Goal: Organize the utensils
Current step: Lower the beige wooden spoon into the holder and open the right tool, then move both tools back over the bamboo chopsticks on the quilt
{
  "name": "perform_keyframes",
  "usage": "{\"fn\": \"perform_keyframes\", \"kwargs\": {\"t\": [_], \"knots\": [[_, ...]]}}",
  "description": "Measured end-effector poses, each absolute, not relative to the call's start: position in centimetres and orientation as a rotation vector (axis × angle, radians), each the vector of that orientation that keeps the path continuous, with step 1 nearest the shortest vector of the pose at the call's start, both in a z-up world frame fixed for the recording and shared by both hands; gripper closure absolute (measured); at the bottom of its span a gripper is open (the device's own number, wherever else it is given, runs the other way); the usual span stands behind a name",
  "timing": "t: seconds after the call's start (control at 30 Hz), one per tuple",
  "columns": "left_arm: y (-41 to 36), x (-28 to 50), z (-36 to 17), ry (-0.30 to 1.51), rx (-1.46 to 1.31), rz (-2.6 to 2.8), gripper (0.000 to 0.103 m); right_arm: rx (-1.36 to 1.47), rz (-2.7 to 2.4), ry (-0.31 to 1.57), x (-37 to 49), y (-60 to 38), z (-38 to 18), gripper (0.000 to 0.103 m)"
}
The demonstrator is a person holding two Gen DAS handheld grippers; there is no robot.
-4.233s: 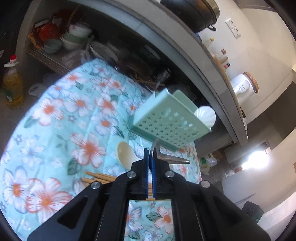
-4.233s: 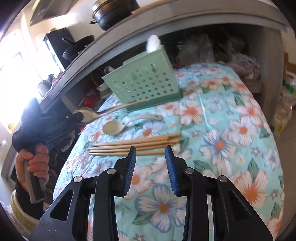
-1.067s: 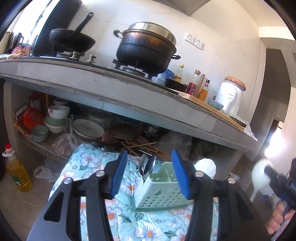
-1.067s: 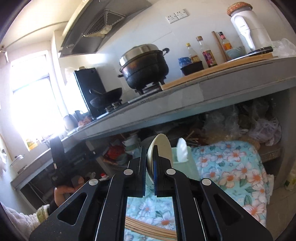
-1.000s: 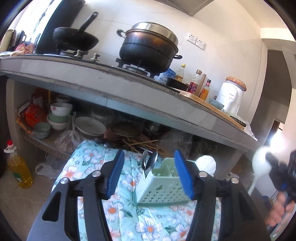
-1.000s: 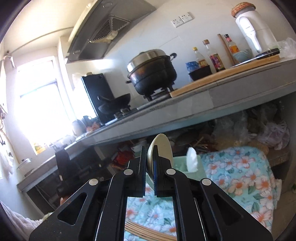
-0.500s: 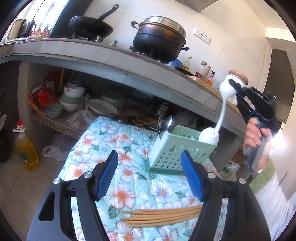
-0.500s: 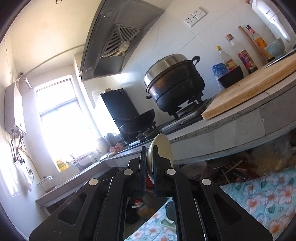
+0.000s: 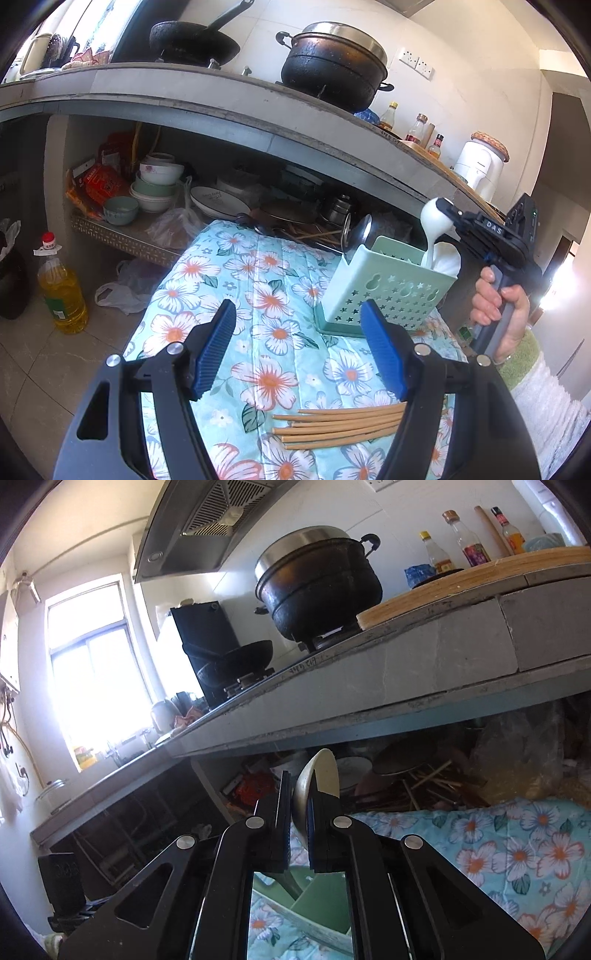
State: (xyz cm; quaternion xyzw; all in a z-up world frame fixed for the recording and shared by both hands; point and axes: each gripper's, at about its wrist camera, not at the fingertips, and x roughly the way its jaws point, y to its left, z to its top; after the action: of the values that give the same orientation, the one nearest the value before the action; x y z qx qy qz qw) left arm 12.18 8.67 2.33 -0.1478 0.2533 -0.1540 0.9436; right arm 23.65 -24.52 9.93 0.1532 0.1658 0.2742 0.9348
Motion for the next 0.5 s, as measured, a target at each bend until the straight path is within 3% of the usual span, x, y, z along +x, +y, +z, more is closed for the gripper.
{"fn": "perform_keyframes", "kwargs": {"t": [0.17,0.33,0.5], "knots": [[8.4,12.2,2.3,0.523,-0.3,-0.314,0.035,0.243,0.485,0.356,21.8,-24.7,9.8,0.089],[7.8,11.9,2.2,0.546,-0.281,-0.304,0.035,0.246,0.429,0.327,19.9,-25.4,10.9,0.058],[7.6,11.2,2.2,0.549,-0.259,-0.285,0.035,0.258,0.367,0.301,17.9,-26.7,11.9,0.057]]}}
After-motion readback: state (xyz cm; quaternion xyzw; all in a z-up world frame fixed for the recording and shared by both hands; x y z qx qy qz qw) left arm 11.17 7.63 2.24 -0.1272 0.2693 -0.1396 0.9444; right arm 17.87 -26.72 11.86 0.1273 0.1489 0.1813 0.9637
